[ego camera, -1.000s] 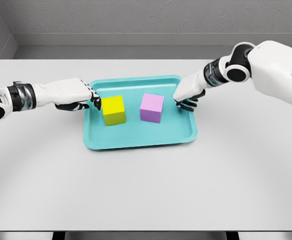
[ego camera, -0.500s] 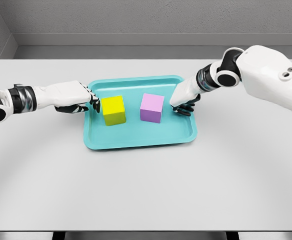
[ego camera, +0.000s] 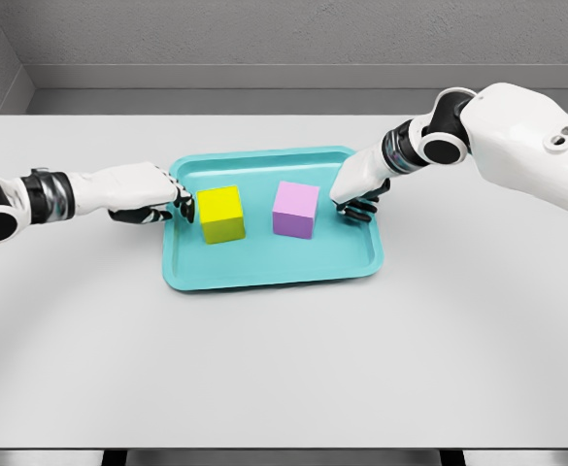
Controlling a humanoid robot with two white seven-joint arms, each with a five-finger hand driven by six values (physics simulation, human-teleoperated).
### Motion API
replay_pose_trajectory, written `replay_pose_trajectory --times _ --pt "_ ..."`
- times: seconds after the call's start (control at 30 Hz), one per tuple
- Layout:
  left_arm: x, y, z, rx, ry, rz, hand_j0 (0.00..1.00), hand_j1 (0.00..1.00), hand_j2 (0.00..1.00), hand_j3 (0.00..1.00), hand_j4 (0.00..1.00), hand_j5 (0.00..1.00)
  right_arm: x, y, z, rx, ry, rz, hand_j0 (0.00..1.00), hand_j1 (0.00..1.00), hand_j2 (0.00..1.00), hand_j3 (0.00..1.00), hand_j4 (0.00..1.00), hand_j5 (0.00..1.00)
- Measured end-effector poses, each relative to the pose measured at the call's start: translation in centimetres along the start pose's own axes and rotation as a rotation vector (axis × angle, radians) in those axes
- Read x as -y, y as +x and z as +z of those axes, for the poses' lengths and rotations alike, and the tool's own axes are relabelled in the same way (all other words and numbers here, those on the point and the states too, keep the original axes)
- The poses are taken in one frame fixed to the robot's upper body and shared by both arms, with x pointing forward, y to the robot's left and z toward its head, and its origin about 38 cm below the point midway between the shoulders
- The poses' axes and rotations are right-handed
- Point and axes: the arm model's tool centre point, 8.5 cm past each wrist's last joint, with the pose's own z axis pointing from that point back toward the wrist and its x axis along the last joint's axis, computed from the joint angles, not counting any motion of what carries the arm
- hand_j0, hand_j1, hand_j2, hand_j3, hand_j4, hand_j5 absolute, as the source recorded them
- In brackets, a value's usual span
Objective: Push two cubes
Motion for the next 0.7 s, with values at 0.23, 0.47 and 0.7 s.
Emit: replay_pose_trajectory --times 0.23,0.47,0.7 --pt "0.2 0.0 -0.8 0.003 0.008 0.028 0.53 0.53 0.53 0.53 0.53 0.53 0.2 0.1 0.0 0.002 -0.002 0.004 0.12 0.12 0.12 0.12 0.12 0.12" --pt "0.1 0.3 -1.4 0.007 0.015 0.036 0.53 0.53 0.53 0.53 0.53 0.53 0.2 0.1 0.0 0.003 -0.003 0.005 0.12 0.12 0.12 0.12 0.12 0.12" --pt "-0.2 0.8 -2.2 0.016 0.021 0.027 0.53 0.53 0.53 0.53 0.53 0.53 0.2 0.2 0.0 0.004 -0.003 0.005 0.12 0.12 0.12 0.12 0.12 0.12"
